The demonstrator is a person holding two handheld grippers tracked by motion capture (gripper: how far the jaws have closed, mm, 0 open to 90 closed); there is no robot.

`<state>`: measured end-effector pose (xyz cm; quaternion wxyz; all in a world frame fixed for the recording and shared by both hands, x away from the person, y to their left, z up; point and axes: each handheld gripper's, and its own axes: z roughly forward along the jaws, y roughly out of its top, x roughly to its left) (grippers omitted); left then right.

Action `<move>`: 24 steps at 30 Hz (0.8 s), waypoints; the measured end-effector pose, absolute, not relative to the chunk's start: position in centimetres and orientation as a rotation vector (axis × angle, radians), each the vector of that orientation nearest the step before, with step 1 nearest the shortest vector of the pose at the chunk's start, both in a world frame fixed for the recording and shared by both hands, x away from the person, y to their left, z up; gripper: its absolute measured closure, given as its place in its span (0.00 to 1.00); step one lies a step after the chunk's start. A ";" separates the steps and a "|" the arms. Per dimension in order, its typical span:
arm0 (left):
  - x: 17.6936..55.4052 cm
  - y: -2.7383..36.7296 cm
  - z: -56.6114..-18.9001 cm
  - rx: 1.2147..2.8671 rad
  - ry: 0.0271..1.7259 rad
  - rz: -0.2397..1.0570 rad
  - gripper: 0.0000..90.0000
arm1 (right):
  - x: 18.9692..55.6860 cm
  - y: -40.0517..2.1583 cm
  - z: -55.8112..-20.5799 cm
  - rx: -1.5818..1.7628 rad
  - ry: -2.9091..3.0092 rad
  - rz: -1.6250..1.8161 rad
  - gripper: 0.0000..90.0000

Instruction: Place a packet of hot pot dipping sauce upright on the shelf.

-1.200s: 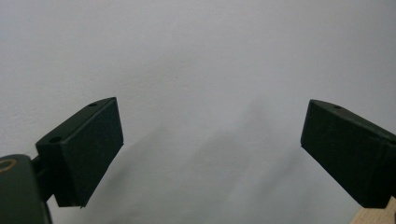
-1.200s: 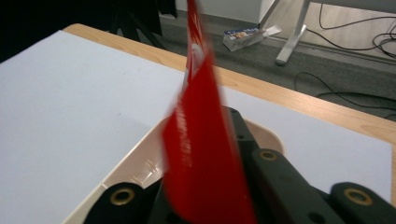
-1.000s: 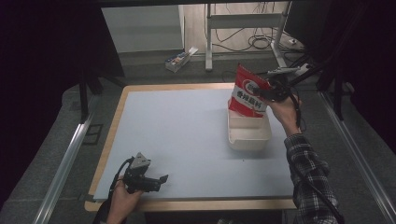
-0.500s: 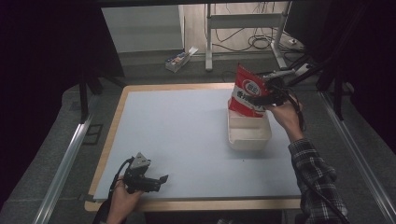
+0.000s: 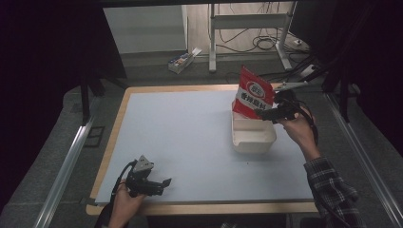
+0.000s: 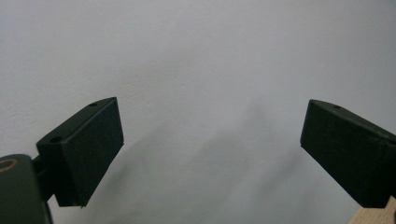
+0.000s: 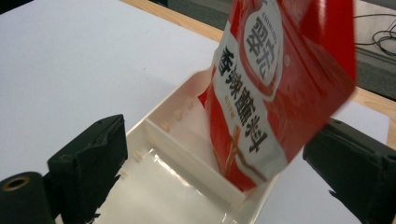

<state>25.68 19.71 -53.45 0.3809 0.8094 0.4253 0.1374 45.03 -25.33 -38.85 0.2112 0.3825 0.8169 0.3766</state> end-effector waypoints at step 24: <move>25.6 19.6 -53.4 2.073 1.080 0.354 0.07 | 36.1 -25.9 -41.7 1.023 2.330 1.103 0.02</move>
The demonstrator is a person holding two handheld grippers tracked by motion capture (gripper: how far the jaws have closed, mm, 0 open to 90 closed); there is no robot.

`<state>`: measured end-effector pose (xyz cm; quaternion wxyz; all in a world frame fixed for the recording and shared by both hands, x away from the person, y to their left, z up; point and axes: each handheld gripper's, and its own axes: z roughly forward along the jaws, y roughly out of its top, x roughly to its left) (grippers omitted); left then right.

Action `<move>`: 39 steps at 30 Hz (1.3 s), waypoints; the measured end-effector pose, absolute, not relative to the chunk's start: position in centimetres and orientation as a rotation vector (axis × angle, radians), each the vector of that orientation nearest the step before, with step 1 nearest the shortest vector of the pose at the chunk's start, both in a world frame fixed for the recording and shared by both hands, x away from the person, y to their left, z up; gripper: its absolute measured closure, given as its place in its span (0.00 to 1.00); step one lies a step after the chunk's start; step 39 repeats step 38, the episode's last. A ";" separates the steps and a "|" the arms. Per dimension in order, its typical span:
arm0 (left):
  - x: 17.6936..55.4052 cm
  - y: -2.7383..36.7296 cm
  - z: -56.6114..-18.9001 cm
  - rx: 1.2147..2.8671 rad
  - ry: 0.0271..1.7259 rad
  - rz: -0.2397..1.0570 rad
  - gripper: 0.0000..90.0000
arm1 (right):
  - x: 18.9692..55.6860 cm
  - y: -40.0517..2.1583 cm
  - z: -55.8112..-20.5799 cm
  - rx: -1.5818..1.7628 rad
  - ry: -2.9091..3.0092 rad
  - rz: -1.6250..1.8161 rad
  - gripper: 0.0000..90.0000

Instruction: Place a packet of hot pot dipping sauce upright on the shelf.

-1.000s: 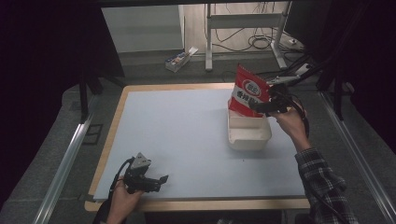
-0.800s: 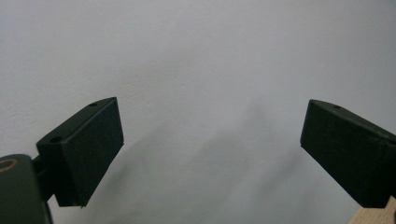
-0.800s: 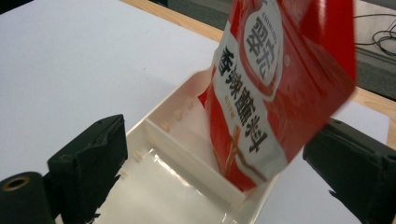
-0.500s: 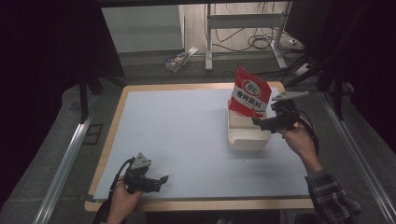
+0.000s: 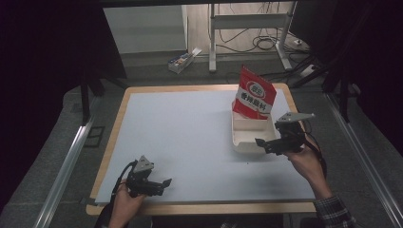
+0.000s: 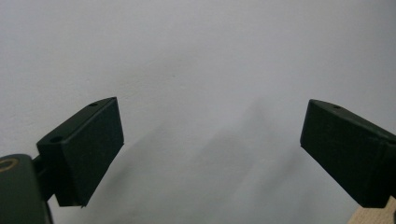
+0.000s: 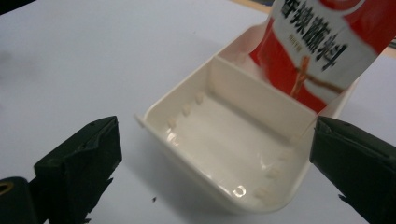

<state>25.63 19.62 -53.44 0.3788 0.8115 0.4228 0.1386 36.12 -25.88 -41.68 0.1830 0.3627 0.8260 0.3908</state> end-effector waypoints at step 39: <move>25.6 19.4 -53.5 2.091 1.076 0.360 0.05 | 29.7 -26.2 -50.9 0.975 2.457 0.989 0.02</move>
